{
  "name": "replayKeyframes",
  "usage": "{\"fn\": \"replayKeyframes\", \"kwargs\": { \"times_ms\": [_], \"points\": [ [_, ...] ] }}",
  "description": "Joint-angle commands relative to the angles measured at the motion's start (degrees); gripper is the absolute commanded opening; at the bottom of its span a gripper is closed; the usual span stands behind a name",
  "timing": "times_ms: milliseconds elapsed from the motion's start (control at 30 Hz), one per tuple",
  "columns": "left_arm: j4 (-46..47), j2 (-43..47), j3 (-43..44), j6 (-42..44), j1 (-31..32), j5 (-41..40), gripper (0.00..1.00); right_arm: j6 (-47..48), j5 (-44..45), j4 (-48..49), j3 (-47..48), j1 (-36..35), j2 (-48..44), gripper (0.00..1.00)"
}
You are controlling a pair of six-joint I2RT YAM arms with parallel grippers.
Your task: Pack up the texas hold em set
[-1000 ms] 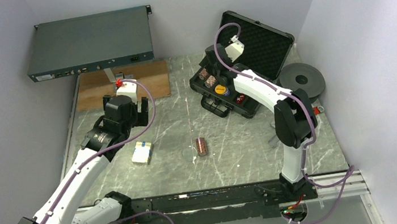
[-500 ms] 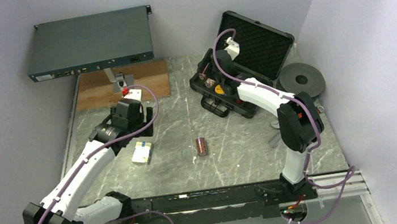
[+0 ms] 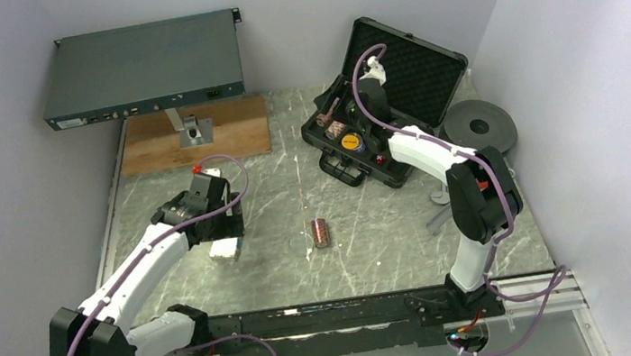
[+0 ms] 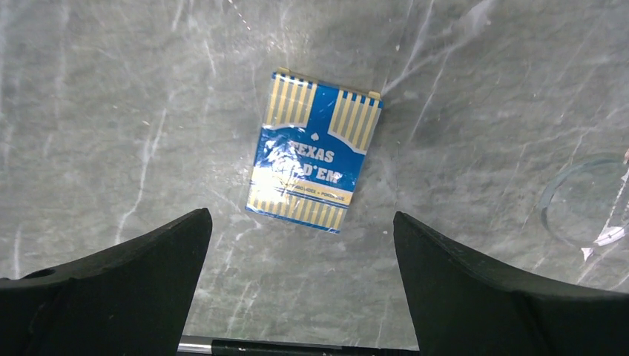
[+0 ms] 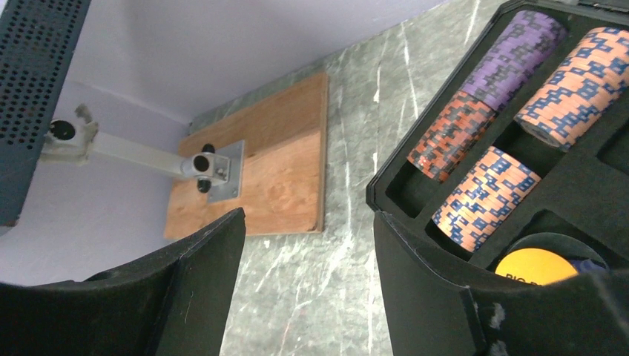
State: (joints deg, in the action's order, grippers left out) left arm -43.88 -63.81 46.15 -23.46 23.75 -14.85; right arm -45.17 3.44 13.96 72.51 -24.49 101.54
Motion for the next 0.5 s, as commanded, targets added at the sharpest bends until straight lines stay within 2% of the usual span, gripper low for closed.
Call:
{"fn": "replayKeyframes", "kwargs": {
  "times_ms": [0, 200, 300, 467],
  "points": [
    [2.39, -2.23, -0.36, -2.12, -1.49, 4.02, 1.00, -2.16, -7.91, 6.28, -1.12, 2.08, -1.53, 0.66],
    [4.59, -5.54, -1.43, -3.40, -3.49, 3.65, 1.00, -5.22, -16.42, 10.09, -1.90, 4.63, 0.04, 0.64],
    [4.95, -7.10, -1.65, -3.65, -4.41, 3.16, 1.00, -5.41, -17.89, 13.04, -3.45, 5.26, -0.33, 0.64],
    [6.52, -11.03, -2.25, -4.62, -5.66, 5.83, 1.00, -5.58, -19.44, 12.11, -2.82, 6.11, 0.49, 0.64]
  ]
}}
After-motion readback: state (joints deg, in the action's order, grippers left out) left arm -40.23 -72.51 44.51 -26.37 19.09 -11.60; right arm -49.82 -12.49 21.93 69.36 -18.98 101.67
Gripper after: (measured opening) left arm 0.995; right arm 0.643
